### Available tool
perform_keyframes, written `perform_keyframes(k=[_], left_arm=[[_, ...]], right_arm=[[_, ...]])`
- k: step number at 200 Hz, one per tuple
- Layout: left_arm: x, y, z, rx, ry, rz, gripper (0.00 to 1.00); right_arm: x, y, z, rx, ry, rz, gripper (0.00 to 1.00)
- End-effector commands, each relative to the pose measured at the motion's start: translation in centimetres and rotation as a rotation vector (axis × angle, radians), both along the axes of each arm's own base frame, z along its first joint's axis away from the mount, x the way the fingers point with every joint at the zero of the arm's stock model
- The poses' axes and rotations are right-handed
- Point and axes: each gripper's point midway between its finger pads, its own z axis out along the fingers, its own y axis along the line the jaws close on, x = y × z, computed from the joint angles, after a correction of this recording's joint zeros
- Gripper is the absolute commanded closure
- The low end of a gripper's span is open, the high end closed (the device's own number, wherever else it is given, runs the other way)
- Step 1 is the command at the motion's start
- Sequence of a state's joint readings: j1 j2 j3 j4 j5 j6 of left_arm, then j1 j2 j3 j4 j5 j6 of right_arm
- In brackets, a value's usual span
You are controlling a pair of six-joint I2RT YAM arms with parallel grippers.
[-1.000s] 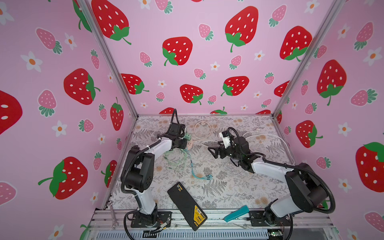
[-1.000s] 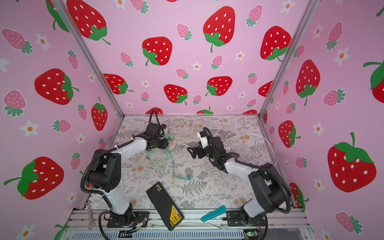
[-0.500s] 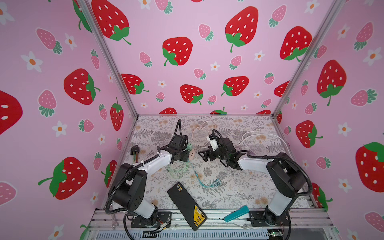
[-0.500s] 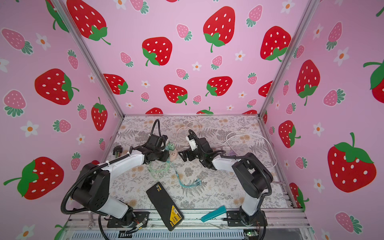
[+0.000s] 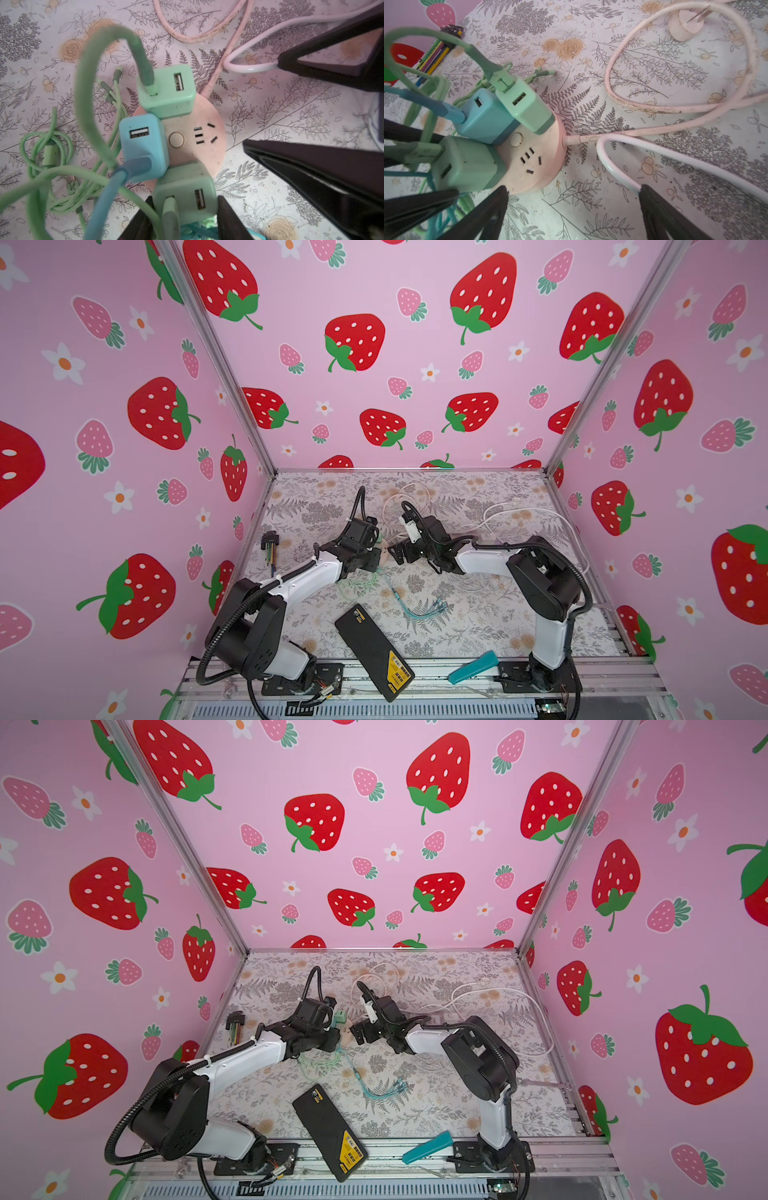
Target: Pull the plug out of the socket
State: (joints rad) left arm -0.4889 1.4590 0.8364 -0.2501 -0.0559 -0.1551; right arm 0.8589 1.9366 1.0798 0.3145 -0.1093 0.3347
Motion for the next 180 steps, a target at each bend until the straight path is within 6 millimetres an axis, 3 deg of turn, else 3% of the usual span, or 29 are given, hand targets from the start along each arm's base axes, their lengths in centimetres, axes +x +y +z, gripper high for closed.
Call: perform_keyframes(k=[1, 28, 78, 107, 130, 180], left_arm=[[-0.6, 0.0, 0.0, -0.007, 0.005, -0.002, 0.52], [-0.5, 0.1, 0.1, -0.009, -0.002, 0.005, 0.52], [-0.2, 0.6, 0.0, -0.003, -0.002, 0.033, 0.53], [-0.3, 0.7, 0.0, -0.003, -0.002, 0.035, 0.53], [-0.4, 0.9, 0.1, -0.007, -0.005, 0.035, 0.53], [-0.8, 1.6, 0.4, -0.023, -0.006, 0.030, 0.53]], right_arm=[[-0.2, 0.5, -0.4, -0.038, -0.006, 0.018, 0.00], [-0.3, 1.0, 2.0, -0.008, -0.032, 0.046, 0.00], [0.2, 0.9, 10.1, 0.036, -0.150, 0.046, 0.00], [-0.1, 0.8, 12.7, 0.079, -0.185, 0.059, 0.00], [-0.1, 1.8, 12.0, 0.091, -0.167, 0.088, 0.00], [0.4, 4.2, 6.4, 0.033, -0.093, 0.163, 0.00]])
